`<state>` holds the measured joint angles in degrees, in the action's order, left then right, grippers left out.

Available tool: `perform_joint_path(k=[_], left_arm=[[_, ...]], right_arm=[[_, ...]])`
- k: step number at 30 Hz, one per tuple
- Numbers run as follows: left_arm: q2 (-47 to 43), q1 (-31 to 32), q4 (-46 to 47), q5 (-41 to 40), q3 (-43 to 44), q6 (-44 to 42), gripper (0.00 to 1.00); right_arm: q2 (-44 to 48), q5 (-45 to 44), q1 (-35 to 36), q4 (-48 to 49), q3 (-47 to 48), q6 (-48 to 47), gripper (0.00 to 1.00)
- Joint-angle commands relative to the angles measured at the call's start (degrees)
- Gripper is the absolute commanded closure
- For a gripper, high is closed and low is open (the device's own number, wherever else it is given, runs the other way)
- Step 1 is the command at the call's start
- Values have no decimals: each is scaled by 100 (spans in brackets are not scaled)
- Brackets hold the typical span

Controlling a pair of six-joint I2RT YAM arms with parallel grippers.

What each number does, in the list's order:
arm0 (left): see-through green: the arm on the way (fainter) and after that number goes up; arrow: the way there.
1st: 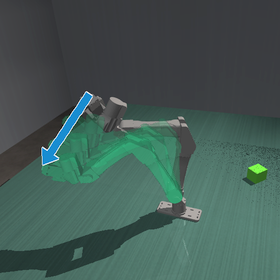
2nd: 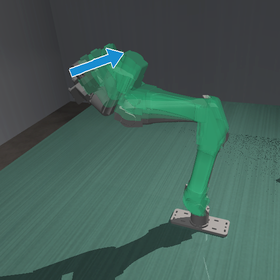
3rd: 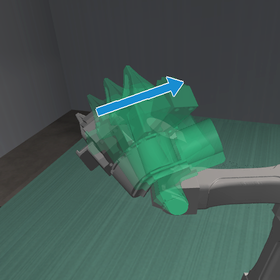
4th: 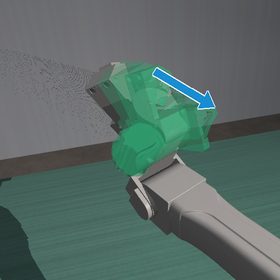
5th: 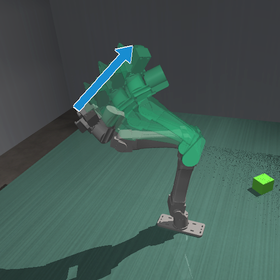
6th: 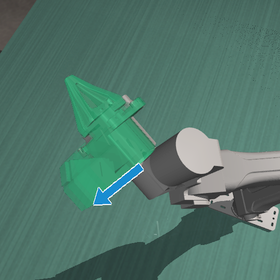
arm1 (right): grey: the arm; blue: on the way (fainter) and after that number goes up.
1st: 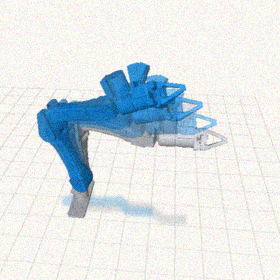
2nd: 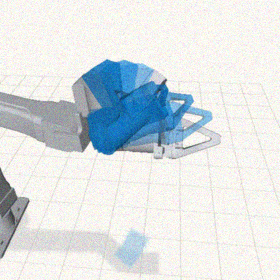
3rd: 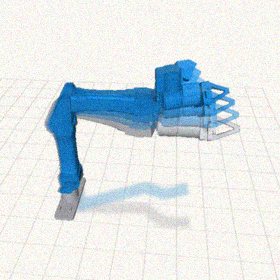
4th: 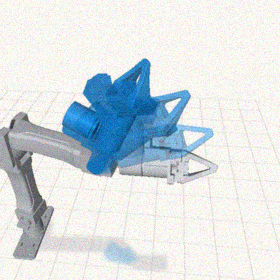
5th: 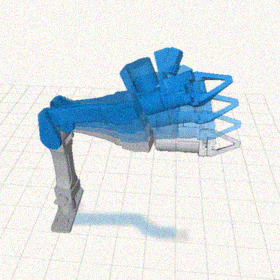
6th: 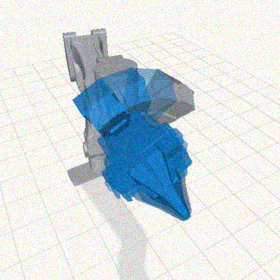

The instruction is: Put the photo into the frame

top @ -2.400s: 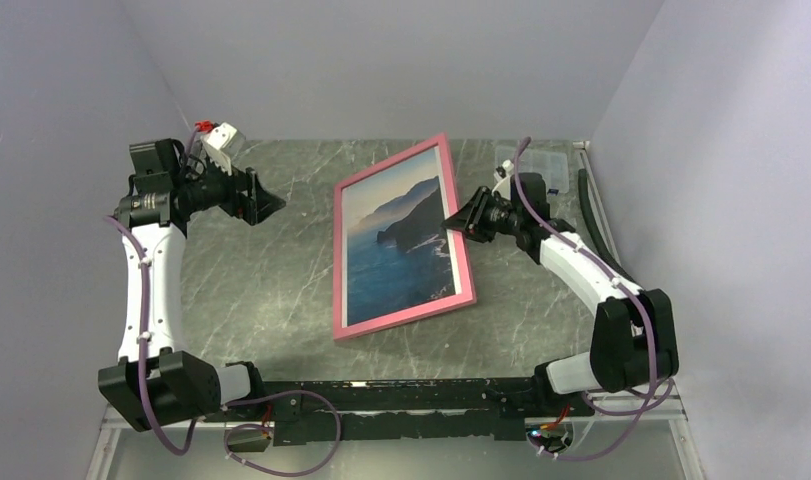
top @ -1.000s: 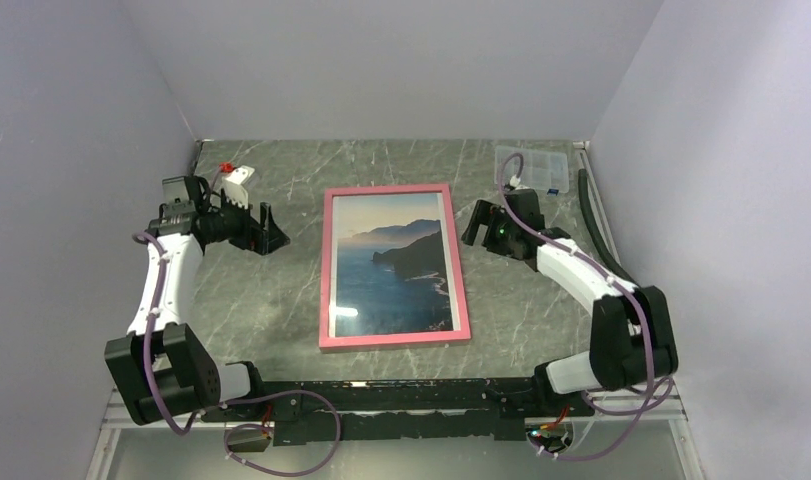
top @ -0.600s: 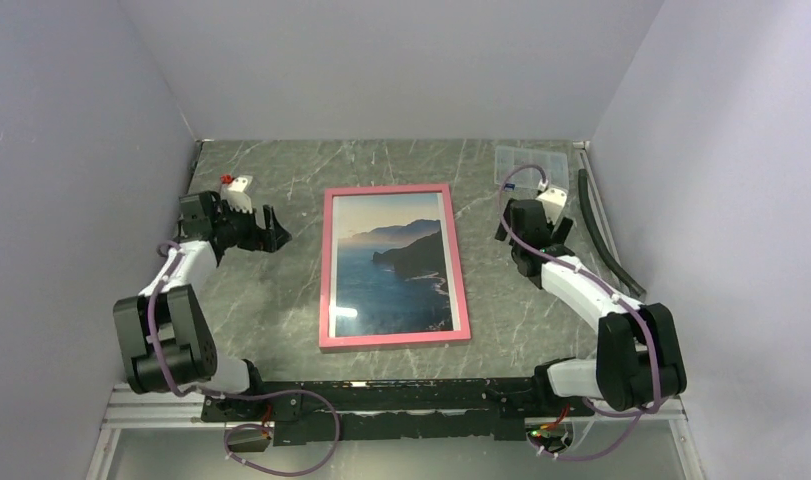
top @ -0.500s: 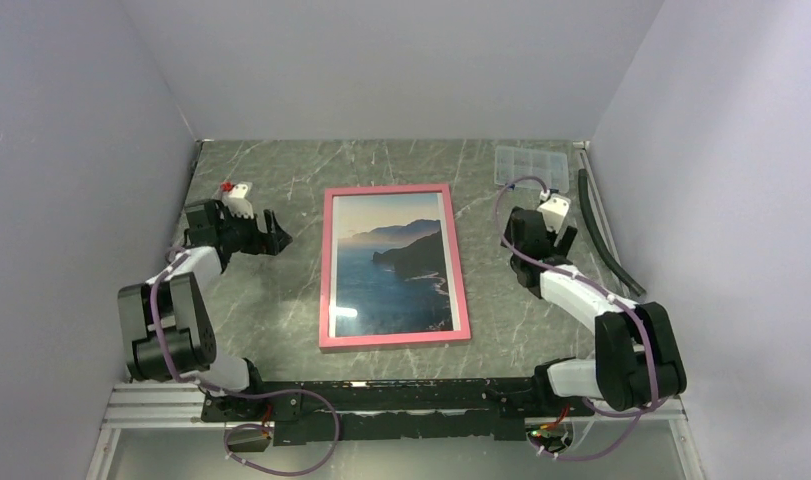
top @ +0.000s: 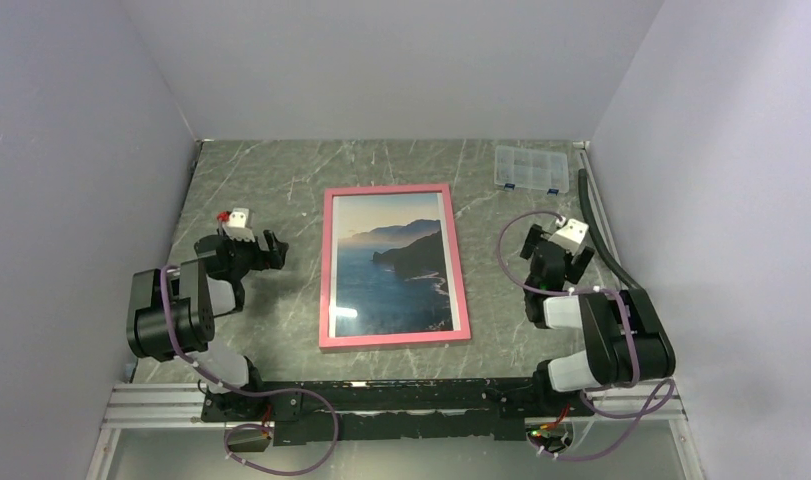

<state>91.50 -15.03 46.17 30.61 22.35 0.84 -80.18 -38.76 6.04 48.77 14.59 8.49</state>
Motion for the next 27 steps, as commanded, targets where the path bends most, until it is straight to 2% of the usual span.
perform_joint_path(k=[1, 2, 3, 4, 5, 6, 7, 8, 10, 12, 14, 17, 19, 27], left_arm=[[424, 227, 2531, -844, -605, 307, 5], [225, 215, 1962, -951, -573, 265, 5], [17, 256, 1187, -1234, -373, 169, 5], [214, 300, 1222, -1491, -177, 283, 5], [302, 373, 1222, -1583, -86, 308, 5], [147, 492, 641, -1761, 38, 188, 5], [157, 608, 504, -1948, 145, 120, 5], [278, 645, 825, -2010, 101, 152, 5], [116, 657, 431, -2033, 148, 100, 5], [239, 669, 851, -2059, 69, 141, 5], [123, 672, 501, -2059, 128, 89, 5], [217, 675, 804, -2075, 82, 135, 5], [159, 676, 590, -2059, 114, 102, 5], [206, 684, 733, -2071, 90, 120, 5]], right_arm=[[-400, 1319, -86, 1685, -185, -569, 0], [-621, 1203, -79, 2494, -342, -716, 0], [-471, 1225, -82, 1999, -277, -563, 0], [-456, 1288, -136, 1633, -137, -418, 0], [-606, 1392, -207, 1761, -35, -498, 0], [-548, 1505, -261, 1590, 4, -453, 0], [-454, 1674, -360, 1308, 43, -315, 0], [-502, 1694, -402, 1500, 5, -355, 0], [-455, 1686, -396, 1580, -67, -403, 0], [-444, 1677, -401, 1612, -88, -401, 0], [-451, 1559, -343, 1806, -162, -439, 0], [-506, 1427, -273, 1865, -145, -486, 0], [-477, 1423, -270, 1773, -127, -459, 0], [-540, 1538, -290, 1626, -34, -425, 0]])
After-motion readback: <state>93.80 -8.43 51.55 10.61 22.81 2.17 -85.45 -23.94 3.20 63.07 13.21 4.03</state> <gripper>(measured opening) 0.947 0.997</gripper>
